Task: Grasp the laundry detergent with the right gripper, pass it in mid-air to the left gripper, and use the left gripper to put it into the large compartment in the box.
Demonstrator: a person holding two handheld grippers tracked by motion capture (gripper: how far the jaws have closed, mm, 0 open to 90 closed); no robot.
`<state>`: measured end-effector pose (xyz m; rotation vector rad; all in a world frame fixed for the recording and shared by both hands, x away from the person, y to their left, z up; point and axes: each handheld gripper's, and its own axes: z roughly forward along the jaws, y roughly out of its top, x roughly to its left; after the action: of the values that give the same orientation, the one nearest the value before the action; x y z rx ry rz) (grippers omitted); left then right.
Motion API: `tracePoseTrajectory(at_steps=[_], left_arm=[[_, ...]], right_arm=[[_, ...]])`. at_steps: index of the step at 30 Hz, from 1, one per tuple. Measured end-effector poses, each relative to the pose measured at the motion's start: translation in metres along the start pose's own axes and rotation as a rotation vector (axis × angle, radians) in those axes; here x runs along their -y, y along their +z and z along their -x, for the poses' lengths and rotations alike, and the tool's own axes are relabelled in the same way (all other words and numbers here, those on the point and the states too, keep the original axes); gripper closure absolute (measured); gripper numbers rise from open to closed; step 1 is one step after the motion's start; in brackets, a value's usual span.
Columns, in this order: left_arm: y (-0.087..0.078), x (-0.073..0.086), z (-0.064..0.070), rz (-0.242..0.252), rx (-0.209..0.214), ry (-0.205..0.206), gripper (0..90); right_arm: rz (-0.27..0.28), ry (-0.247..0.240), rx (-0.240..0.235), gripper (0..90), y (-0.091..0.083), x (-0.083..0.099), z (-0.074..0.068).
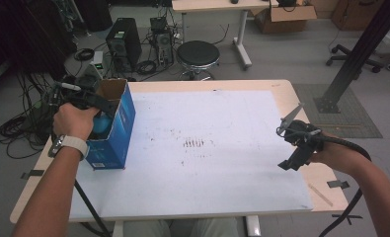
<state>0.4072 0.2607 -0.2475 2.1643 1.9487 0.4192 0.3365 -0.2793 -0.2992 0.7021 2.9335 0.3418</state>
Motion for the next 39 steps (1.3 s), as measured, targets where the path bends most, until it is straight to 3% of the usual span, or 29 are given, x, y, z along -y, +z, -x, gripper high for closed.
tracePoseTrajectory(at_steps=[4, 14, 29, 39], left_arm=[[-0.015, -0.001, 0.0, 0.011, 0.004, 0.008, 18.2], [-0.051, -0.001, 0.013, 0.008, 0.03, 0.071, 12.9], [-0.087, 0.003, 0.048, -0.041, 0.07, 0.18, 9.4], [-0.101, 0.005, 0.072, -0.057, 0.094, 0.285, 8.6]], right_arm=[[0.003, -0.004, 0.001, 6.7, -0.002, -0.001, -0.002], [0.004, -0.005, 0.007, 6.7, -0.008, -0.002, -0.007], [0.011, -0.012, 0.015, 6.6, -0.015, -0.005, -0.013], [0.008, -0.013, 0.016, 6.6, -0.017, -0.005, -0.014]])
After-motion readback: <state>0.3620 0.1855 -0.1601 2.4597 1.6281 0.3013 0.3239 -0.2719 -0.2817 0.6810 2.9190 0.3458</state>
